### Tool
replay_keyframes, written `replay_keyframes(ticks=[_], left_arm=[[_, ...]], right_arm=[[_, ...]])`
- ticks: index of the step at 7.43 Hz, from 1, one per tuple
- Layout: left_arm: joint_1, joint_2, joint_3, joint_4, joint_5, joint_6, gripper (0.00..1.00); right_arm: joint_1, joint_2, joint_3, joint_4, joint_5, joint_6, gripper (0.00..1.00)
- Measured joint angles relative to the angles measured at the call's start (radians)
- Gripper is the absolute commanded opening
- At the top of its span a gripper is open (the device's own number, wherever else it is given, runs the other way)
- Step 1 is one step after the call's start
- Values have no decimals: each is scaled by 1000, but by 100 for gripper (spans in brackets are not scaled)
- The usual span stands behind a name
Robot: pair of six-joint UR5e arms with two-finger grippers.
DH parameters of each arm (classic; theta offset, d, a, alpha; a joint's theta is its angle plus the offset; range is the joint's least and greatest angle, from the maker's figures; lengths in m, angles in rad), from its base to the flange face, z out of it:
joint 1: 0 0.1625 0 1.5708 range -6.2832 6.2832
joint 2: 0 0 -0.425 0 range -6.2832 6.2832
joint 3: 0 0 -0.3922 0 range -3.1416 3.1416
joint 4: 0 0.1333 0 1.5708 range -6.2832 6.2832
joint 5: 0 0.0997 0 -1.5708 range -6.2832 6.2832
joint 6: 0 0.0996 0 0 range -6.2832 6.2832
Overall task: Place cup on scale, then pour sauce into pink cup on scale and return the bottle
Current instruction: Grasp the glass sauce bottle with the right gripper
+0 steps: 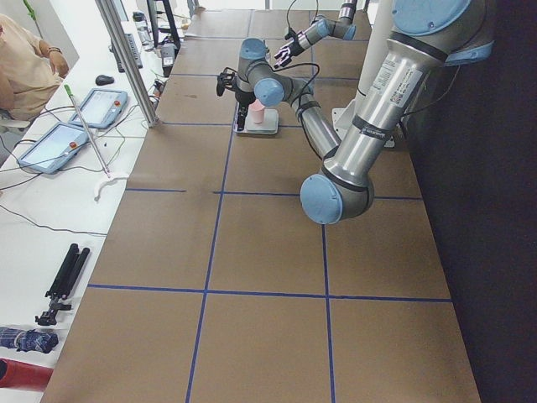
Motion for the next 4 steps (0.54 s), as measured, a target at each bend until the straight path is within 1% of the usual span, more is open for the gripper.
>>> replay_keyframes(ticks=[2, 4], left_arm=[[0, 2, -5, 0, -1, -1, 78], [0, 3, -7, 1, 0, -1, 79]], right_arm=[[-10, 47, -39, 8, -49, 1, 100], [-10, 82, -72, 10, -72, 11, 100]])
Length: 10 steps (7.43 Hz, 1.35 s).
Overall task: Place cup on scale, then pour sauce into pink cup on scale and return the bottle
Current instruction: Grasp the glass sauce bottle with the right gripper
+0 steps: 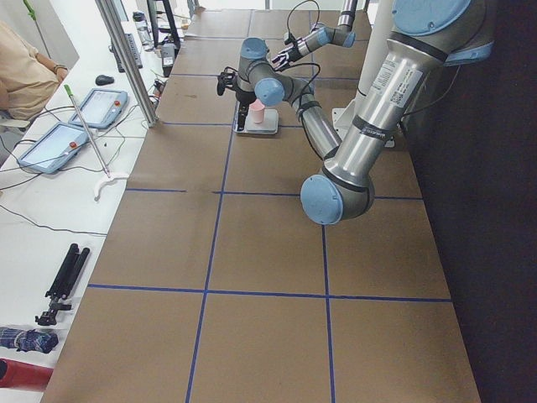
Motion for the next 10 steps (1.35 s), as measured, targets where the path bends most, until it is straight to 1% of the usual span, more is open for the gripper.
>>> replay_keyframes(ticks=[5, 10], left_arm=[[0, 3, 0, 0, 0, 1, 79], [0, 4, -1, 0, 0, 1, 79]], right_arm=[[6, 7, -42, -1, -8, 18, 100], [43, 10, -59, -3, -3, 15, 100]])
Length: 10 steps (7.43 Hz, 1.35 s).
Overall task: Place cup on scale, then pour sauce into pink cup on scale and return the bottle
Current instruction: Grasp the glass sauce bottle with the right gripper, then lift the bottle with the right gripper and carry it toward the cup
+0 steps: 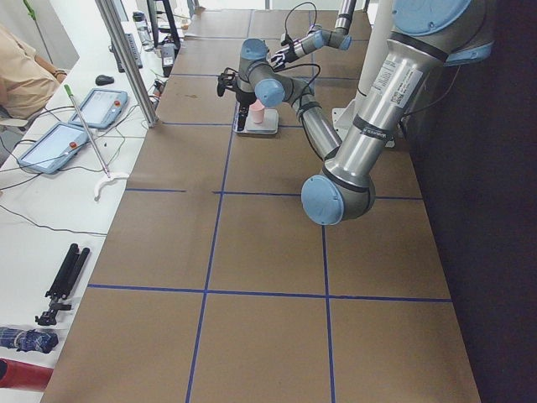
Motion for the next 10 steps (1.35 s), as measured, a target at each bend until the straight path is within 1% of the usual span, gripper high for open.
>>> replay_keyframes(ticks=[3, 6, 7, 8, 9, 10], left_arm=[[0, 0, 0, 0, 0, 0, 79], [0, 0, -5, 7, 0, 0, 80], [0, 0, -9, 15, 0, 0, 80], [0, 0, -10, 19, 0, 0, 80], [0, 0, -11, 21, 0, 0, 80], [0, 0, -13, 22, 0, 0, 80]], right_arm=[[18, 8, -12, 0, 2, -8, 99], [26, 46, -48, 1, 5, -9, 96], [29, 49, -53, 1, 5, -10, 89], [32, 50, -56, 1, 5, -10, 67], [33, 51, -58, 1, 5, -11, 17], [33, 53, -58, 2, 5, -11, 0]])
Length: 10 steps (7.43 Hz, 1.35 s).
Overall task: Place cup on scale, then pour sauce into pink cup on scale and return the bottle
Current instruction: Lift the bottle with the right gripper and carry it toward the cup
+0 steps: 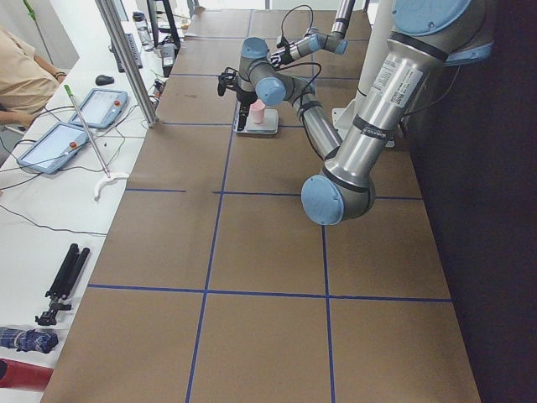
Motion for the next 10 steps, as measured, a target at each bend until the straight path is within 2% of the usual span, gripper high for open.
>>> replay_keyframes(ticks=[2, 4, 7, 9, 10], left_arm=[[0, 0, -5, 1, 0, 0, 81], [0, 0, -6, 1, 0, 0, 81], [0, 9, -16, 2, 0, 0, 82], [-1, 44, -43, 1, 0, 14, 82], [-3, 60, -56, 1, 0, 33, 82]], right_arm=[[1, 8, 1, 8, 0, 2, 0], [7, 12, 4, 75, -3, -20, 0], [46, 31, 14, 95, -8, -155, 0], [53, 67, 15, 38, -7, -221, 0], [54, 111, 19, -33, -8, -236, 0]])
